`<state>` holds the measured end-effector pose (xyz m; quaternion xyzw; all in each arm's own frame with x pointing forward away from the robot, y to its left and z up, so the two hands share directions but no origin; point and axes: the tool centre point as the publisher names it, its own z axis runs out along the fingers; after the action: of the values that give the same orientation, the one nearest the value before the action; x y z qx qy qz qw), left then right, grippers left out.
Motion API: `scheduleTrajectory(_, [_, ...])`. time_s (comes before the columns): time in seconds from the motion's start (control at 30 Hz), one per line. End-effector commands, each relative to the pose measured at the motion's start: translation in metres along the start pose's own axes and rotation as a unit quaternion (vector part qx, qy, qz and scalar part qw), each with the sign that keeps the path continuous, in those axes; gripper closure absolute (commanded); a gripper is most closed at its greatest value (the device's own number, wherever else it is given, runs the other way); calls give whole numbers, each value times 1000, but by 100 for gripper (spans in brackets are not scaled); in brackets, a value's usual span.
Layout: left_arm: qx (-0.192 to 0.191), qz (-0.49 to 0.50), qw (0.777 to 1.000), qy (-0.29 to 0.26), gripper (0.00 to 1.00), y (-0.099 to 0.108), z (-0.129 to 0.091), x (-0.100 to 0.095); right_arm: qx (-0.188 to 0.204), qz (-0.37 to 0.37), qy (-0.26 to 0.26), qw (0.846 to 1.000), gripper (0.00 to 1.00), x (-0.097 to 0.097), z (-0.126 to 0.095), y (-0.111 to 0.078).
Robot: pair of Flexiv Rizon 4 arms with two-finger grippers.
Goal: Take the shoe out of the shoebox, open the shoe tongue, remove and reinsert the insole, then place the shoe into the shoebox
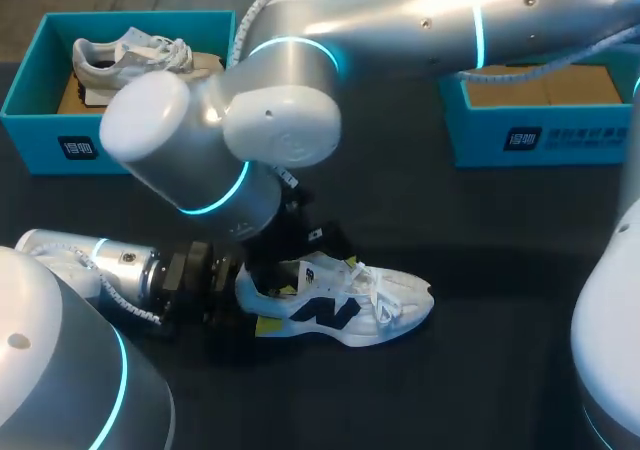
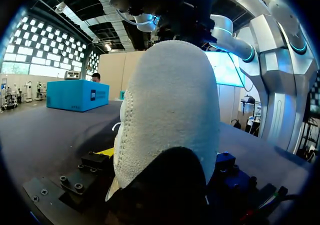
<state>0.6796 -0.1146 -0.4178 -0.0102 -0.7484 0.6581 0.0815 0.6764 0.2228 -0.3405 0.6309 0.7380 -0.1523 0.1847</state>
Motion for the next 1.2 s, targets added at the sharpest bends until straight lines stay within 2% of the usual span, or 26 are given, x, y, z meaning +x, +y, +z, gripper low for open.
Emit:
scheduleTrajectory(0.03, [0, 0, 1000, -1, 100, 2, 1, 1, -1, 146, -13, 989, 0, 1, 6, -5])
scheduleTrajectory(0.73, [0, 0, 1000, -1, 100, 2, 1, 1, 16, 169, 26, 985, 0, -39, 15, -11])
scheduleTrajectory(0.97, [0, 0, 1000, -1, 100, 2, 1, 1, 19, 165, 45, 985, 0, -46, 9, -11])
scheduleTrajectory(1.2, [0, 0, 1000, -1, 100, 2, 1, 1, 34, 155, 67, 985, 0, -45, 5, -12])
